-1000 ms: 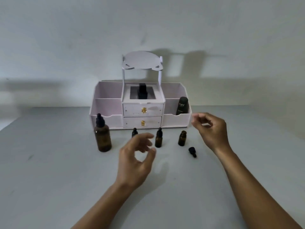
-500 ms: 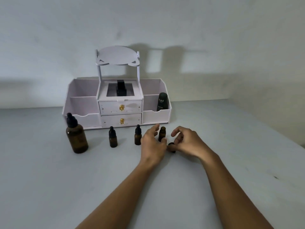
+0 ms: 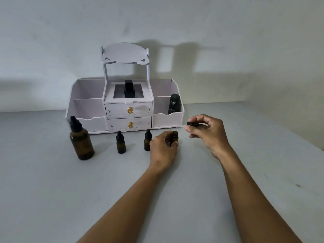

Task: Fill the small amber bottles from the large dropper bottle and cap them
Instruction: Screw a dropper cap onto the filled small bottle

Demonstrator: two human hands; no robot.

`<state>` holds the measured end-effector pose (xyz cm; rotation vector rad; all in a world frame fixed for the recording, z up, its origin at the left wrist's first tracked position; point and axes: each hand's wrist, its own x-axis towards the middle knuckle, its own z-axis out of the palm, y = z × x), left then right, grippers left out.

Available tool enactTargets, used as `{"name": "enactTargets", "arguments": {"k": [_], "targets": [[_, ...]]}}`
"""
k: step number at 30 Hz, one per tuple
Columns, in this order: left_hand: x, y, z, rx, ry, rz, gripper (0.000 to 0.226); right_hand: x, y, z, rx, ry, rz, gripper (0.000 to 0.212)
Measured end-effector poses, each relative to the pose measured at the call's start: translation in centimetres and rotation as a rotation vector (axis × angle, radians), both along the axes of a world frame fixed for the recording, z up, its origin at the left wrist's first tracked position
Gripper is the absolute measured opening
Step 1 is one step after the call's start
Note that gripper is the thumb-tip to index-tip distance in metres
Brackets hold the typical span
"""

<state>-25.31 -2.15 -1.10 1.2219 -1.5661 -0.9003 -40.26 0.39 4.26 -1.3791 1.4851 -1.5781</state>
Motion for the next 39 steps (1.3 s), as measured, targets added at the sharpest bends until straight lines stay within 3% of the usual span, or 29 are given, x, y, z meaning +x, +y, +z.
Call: {"name": "enactTargets", "arguments": {"k": [8,14,18,23,31,35,39], "targets": [[0.1,0.0,-0.2,-0.009,0.032,0.005,0.03,0.1,-0.7,-0.4,-0.002,0.23,0.007,0.021],[0.3,0.0,-0.1,-0.01,0.046,-0.023,0.029,1.2,-2.0,-0.7,-0.043,0.316,0.081,0.054],[0.5,-0.1,0.0,-0.015,0.054,-0.026,0.028,1.5,-2.5,-1.7,-0.006,0.405,0.076,0.043],[0.5,-0.3,-0.1,-0.023,0.054,-0.027,0.028,1.4,-2.4,-2.0,0.012,0.363,0.095,0.044],[0.5,-0.4,-0.2,-0.036,0.023,-0.028,0.03,1.7,-2.6,-2.6,-0.06,0.288,0.026,0.02],[0.5,-0.2,-0.2,-0.048,0.012,-0.03,0.031,1.7,-2.4,-2.7,-0.067,0.23,0.046,0.031],[0.5,-0.2,-0.2,-0.034,0.02,-0.029,0.032,1.8,-2.4,-2.8,-0.086,0.24,0.001,0.012]]}}
